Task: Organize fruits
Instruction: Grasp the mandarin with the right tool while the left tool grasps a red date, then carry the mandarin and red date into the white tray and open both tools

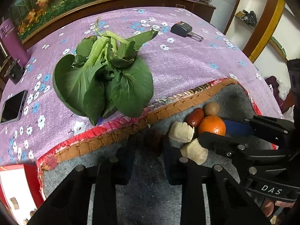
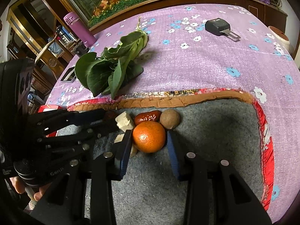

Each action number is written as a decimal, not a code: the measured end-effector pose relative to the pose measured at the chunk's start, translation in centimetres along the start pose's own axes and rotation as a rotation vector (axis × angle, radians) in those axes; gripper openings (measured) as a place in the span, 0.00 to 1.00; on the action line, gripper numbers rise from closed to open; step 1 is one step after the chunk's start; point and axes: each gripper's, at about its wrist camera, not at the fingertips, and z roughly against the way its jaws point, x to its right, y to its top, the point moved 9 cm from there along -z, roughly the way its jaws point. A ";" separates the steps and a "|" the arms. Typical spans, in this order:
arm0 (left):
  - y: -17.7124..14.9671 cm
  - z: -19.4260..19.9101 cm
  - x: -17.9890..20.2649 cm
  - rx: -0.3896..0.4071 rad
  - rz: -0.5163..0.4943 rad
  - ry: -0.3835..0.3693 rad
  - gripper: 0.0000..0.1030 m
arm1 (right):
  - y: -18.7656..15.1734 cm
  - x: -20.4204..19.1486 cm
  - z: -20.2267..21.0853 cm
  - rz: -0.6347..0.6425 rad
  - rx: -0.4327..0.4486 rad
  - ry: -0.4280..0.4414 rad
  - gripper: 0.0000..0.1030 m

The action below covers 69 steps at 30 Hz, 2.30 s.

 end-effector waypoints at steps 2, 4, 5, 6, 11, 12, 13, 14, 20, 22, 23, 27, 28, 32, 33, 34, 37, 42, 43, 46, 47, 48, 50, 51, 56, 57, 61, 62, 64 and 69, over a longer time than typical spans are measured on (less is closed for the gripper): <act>-0.1 0.1 0.4 0.005 -0.023 0.001 0.19 | 0.0 0.0 0.0 -0.004 0.002 0.003 0.38; 0.0 0.0 0.6 0.008 -0.040 0.014 0.18 | -0.1 0.0 0.0 -0.007 0.004 0.005 0.38; 0.0 -0.1 0.7 0.008 -0.047 0.022 0.18 | -0.1 0.0 0.0 -0.007 0.004 0.004 0.38; 0.0 -0.1 0.7 0.009 -0.049 0.025 0.17 | 0.0 0.0 0.0 -0.008 0.005 0.004 0.38; 0.0 -0.2 0.7 0.011 -0.048 0.030 0.17 | 0.0 0.0 0.0 -0.011 0.007 0.004 0.38; 0.0 -0.2 0.7 0.012 -0.044 0.030 0.17 | 0.0 0.0 0.0 -0.012 0.008 0.004 0.38; 0.0 -0.1 0.6 0.014 -0.041 0.030 0.17 | 0.0 -0.1 0.1 -0.011 0.008 0.005 0.37; 0.0 -0.1 0.6 0.016 -0.036 0.029 0.17 | 0.0 -0.1 0.1 -0.011 0.008 0.006 0.37; -0.1 0.4 0.3 0.029 -0.008 0.024 0.17 | 0.0 0.0 0.3 -0.013 0.009 0.000 0.36; -0.2 0.8 0.1 0.035 0.004 0.026 0.17 | 0.1 -0.1 0.5 -0.014 0.015 -0.002 0.36; -0.3 0.9 0.1 0.039 0.009 0.030 0.17 | 0.1 -0.1 0.6 -0.014 0.017 -0.002 0.36; -0.4 2.0 -0.4 0.061 0.039 0.042 0.17 | 0.3 -0.6 1.3 -0.014 0.032 0.000 0.36; -0.5 2.4 -0.6 0.067 0.049 0.049 0.17 | 0.3 -0.8 1.5 -0.014 0.036 0.002 0.36; -0.8 4.0 -1.7 0.093 0.100 0.070 0.17 | 0.4 -2.3 2.8 0.009 0.056 0.009 0.36; -0.9 4.5 -2.1 0.099 0.120 0.073 0.17 | 0.4 -2.6 2.9 0.013 0.057 0.011 0.36; -1.1 5.0 -2.6 0.107 0.139 0.078 0.17 | 0.3 -3.1 3.2 0.019 0.059 0.016 0.37; -2.1 6.8 -4.2 0.123 0.203 0.101 0.17 | 0.1 -4.8 3.4 0.038 0.058 0.030 0.37; -4.8 10.3 -8.0 0.155 0.319 0.147 0.17 | -0.5 -9.3 3.1 0.099 0.041 0.067 0.37; -5.4 10.8 -8.8 0.161 0.337 0.157 0.17 | -0.7 -10.2 2.9 0.112 0.036 0.076 0.37; -7.5 12.5 -11.6 0.168 0.399 0.189 0.17 | -1.3 -13.7 2.3 0.162 0.023 0.104 0.37; -8.4 13.2 -12.7 0.171 0.424 0.203 0.17 | -1.4 -15.1 2.0 0.180 0.017 0.114 0.37; -9.1 13.7 -13.6 0.172 0.440 0.215 0.17 | -1.6 -16.3 1.8 0.194 0.010 0.126 0.37; -10.8 14.6 -15.4 0.168 0.468 0.247 0.17 | -2.1 -19.3 1.2 0.229 -0.003 0.153 0.37; -11.6 15.0 -16.3 0.166 0.482 0.261 0.17 | -2.3 -20.4 1.0 0.243 -0.008 0.162 0.37; -15.4 16.4 -20.4 0.161 0.557 0.306 0.17 | -3.7 -26.5 -0.6 0.318 -0.041 0.209 0.37; -16.0 16.6 -20.9 0.158 0.568 0.313 0.17 | -4.0 -27.2 -0.8 0.327 -0.046 0.212 0.37; -18.2 17.0 -23.3 0.147 0.610 0.339 0.17 | -5.1 -30.7 -2.3 0.371 -0.076 0.228 0.37; -18.8 17.0 -24.0 0.143 0.621 0.348 0.17 | -5.4 -31.4 -2.8 0.379 -0.086 0.232 0.37; -19.5 17.0 -24.7 0.138 0.635 0.354 0.17 | -6.0 -32.4 -3.4 0.395 -0.100 0.234 0.37; -21.2 16.7 -26.3 0.120 0.660 0.367 0.17 | -7.0 -34.3 -5.3 0.423 -0.134 0.232 0.37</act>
